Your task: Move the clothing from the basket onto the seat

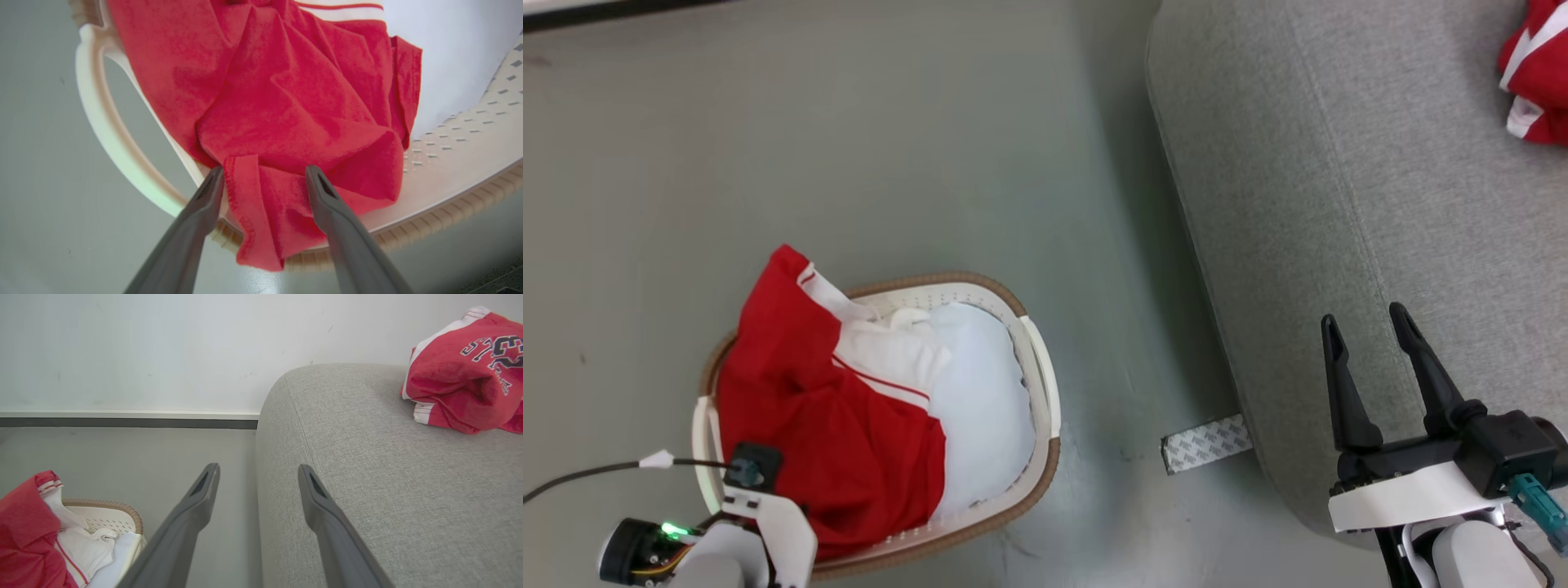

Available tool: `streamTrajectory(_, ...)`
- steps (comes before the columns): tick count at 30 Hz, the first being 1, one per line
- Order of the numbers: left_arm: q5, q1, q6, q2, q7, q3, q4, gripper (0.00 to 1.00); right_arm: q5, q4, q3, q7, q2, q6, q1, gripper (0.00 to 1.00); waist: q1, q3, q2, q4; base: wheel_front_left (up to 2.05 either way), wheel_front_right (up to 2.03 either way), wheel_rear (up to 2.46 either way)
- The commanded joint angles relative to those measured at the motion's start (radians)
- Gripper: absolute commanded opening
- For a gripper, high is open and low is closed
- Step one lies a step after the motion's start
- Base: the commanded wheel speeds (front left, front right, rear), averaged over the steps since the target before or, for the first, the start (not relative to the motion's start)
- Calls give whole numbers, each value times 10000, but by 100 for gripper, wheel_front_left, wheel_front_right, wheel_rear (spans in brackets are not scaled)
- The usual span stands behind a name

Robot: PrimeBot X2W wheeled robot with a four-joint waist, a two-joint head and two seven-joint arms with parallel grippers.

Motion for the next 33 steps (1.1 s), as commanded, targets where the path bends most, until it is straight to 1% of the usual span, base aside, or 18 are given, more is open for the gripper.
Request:
streamTrajectory(1,-77,-183,57,103,-45,-7,163,100,32,-60,-42,2,-7,-25,-145,100,-2,225,0,-7,0,0,0)
streamTrajectory(10,-125,-720,-52,7,41,-195,737,100,88,-194,-17,1,-6,-26,-354,100,-2,740,0,-71,0,0,0)
streamTrajectory(11,-139,-773,-61,-18,74,-213,814,73,105,-202,-15,1,-6,-26,-366,100,-2,769,0,-78,0,0,0)
streamTrajectory(12,-159,-820,-87,-38,132,-227,887,25,118,-204,-11,1,-6,-26,-365,100,-2,789,0,-82,0,0,0)
streamTrajectory(13,-190,-857,-120,-70,168,-244,965,25,113,-198,-12,1,-6,-26,-359,100,-2,793,0,-82,0,0,0)
streamTrajectory(14,-232,-893,-155,-115,227,-260,1038,0,112,-180,-20,1,-6,-26,-349,100,-2,776,0,-75,0,0,0)
streamTrajectory(18,-374,-1017,-296,-336,-4,-278,1066,0,134,-45,-68,1,-6,-26,-228,100,-2,466,0,5,0,0,0)
streamTrajectory(22,-678,-1176,-480,-644,-540,-165,863,0,112,38,-87,1,-8,-26,-89,100,-2,-128,0,160,0,0,0)
streamTrajectory(27,-1000,-1325,-658,-972,-1280,-104,516,0,27,191,-24,2,-9,-26,88,100,-2,-1117,0,362,0,0,0)
streamTrajectory(33,-1356,-1348,-777,-1316,-1791,-134,25,0,-124,435,7,2,-9,-26,540,100,-2,-2495,0,497,0,0,0)
